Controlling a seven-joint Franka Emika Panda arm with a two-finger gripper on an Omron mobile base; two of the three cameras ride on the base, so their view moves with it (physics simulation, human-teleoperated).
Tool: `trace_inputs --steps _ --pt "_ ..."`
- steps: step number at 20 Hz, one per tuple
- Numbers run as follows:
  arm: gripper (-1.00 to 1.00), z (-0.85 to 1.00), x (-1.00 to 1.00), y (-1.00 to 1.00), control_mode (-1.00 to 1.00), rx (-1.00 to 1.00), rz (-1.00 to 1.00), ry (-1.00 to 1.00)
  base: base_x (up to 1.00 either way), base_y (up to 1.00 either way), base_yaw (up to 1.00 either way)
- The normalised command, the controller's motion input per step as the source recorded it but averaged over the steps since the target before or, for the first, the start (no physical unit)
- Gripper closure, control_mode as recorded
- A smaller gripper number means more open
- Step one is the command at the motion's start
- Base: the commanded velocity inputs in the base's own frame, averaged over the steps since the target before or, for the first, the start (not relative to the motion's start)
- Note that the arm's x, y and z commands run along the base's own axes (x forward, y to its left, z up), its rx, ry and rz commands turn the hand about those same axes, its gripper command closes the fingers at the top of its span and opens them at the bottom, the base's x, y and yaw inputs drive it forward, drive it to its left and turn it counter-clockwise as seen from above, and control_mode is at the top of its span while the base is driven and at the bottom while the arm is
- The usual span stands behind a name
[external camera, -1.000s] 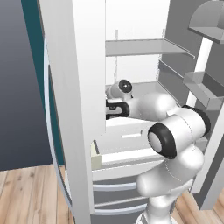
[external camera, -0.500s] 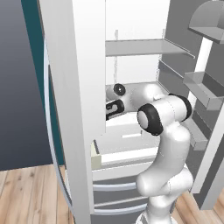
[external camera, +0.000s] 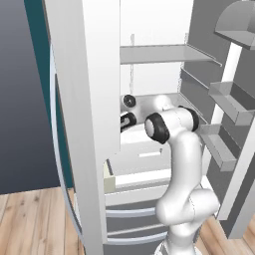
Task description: Place the mustard and condiment bottle from the counter to the top shelf of the fridge. If the existing items in the fridge are on the top shelf, move them to other shelves.
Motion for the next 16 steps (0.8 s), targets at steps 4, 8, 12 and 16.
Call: trace_inputs --steps 4,8,12,16 --pt "-1.0 0.05 0.4 0.3 -1.0 0.0 -0.09 0.06 0.0 0.0 0.0" --pt "-1.0 0.16 -0.08 0.15 -1.0 -0.01 -0.07 0.06 0.0 0.0 0.0" --pt "-1.0 0.14 -0.96 0.0 -1.0 0.0 -0.03 -0.1 0.0 0.0 0.0" --pt "-1.0 0.29 -1.0 -0.06 -1.0 0.0 -0.02 -0.25 0.0 0.0 0.0"
